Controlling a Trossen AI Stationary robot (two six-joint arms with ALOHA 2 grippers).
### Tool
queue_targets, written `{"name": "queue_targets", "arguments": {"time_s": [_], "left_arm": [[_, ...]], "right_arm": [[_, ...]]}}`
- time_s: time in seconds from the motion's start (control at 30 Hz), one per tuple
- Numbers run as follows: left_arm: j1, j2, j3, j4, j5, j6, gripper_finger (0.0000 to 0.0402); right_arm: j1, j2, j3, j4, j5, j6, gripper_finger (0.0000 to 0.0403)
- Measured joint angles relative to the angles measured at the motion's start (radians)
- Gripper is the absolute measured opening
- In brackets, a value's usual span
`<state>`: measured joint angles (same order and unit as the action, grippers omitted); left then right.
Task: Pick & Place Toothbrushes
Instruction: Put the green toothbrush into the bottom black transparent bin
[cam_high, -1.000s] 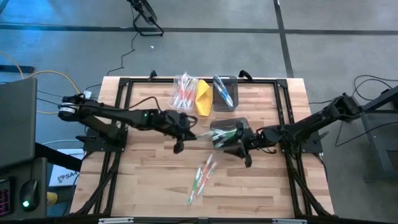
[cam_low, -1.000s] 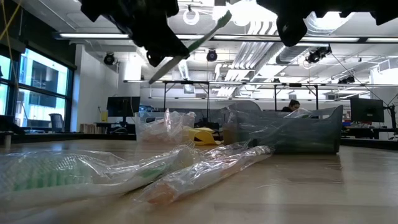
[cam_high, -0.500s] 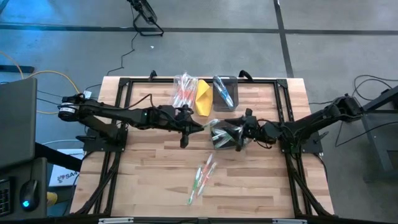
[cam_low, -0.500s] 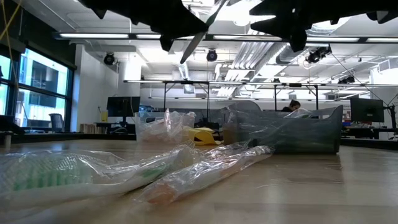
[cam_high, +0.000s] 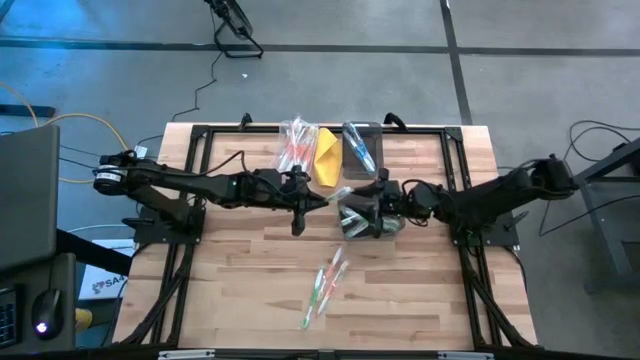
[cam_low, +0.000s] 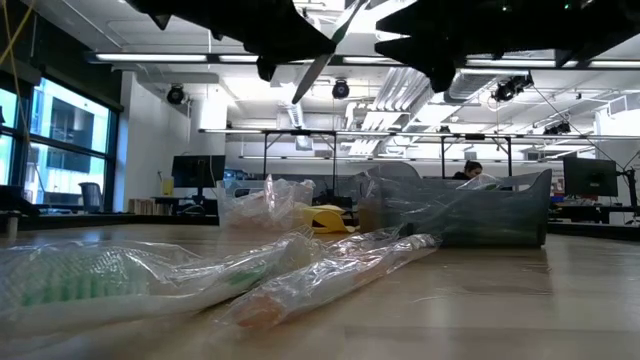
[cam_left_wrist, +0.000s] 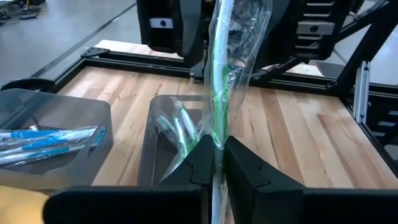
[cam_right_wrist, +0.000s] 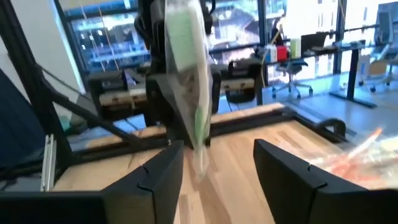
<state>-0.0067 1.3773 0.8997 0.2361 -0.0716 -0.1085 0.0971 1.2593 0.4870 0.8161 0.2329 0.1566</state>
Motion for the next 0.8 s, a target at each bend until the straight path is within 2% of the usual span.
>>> {"name": "queue_targets", "arguments": {"time_s": [0.17,0.33,0.67,0.8], "left_arm": [[0.000,0.000,0.000,-0.003,0.000,0.000,0.0015],[0.000,0.000,0.000,-0.003,0.000,0.000,0.0015],[0.000,0.000,0.001,-0.015,-0.001,-0.001,0.0015],[0.000,0.001,0.001,-0.038,0.000,-0.003,0.0015]], "right_arm": [[-0.024,0.095,0.000,0.178,-0.008,-0.010,0.0233],[-0.053,0.167,0.000,0.310,-0.104,-0.024,0.0263],[-0.080,0.284,0.112,0.331,-0.164,-0.034,0.0266],[-0.080,0.298,0.127,0.327,-0.156,-0.060,0.0248]]}}
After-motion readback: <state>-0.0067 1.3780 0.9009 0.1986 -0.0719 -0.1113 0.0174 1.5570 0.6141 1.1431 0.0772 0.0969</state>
